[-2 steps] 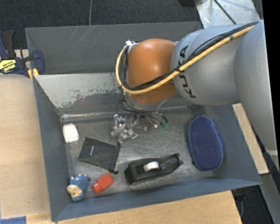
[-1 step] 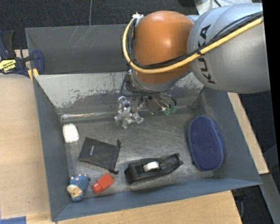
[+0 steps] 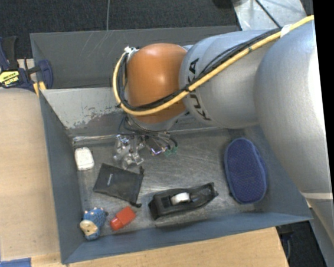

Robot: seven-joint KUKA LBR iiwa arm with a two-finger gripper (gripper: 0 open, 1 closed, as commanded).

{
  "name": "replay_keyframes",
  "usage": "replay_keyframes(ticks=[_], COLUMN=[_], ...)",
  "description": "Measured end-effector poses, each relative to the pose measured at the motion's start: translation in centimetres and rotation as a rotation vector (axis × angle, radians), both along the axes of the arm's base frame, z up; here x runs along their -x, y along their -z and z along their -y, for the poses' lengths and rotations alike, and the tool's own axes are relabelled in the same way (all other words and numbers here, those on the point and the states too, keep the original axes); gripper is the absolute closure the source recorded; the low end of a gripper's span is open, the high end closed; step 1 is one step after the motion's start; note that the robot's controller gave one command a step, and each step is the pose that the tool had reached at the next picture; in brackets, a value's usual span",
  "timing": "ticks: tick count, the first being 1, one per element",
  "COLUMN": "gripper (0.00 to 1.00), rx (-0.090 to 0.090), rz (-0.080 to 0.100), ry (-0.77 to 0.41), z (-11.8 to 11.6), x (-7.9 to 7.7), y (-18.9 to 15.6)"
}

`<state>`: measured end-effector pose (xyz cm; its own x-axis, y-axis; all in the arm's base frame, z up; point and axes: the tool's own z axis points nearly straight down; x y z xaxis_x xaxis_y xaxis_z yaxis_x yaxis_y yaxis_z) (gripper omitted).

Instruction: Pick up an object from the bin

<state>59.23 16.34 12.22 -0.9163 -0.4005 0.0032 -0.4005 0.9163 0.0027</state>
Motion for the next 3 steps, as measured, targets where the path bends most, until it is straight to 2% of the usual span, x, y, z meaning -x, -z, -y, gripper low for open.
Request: replay_keyframes(ticks=[1, 2, 3], gripper=[1.00, 0.00, 0.00], rx=[0.005, -0.006, 0.007], rz=[0.009, 0.021, 0.017], ry=[0.224, 0.225, 0.143], z=[-4.3, -4.5, -7.0], x=[-0.1, -0.3, 1.3], y=[4.5, 4.6, 4.7])
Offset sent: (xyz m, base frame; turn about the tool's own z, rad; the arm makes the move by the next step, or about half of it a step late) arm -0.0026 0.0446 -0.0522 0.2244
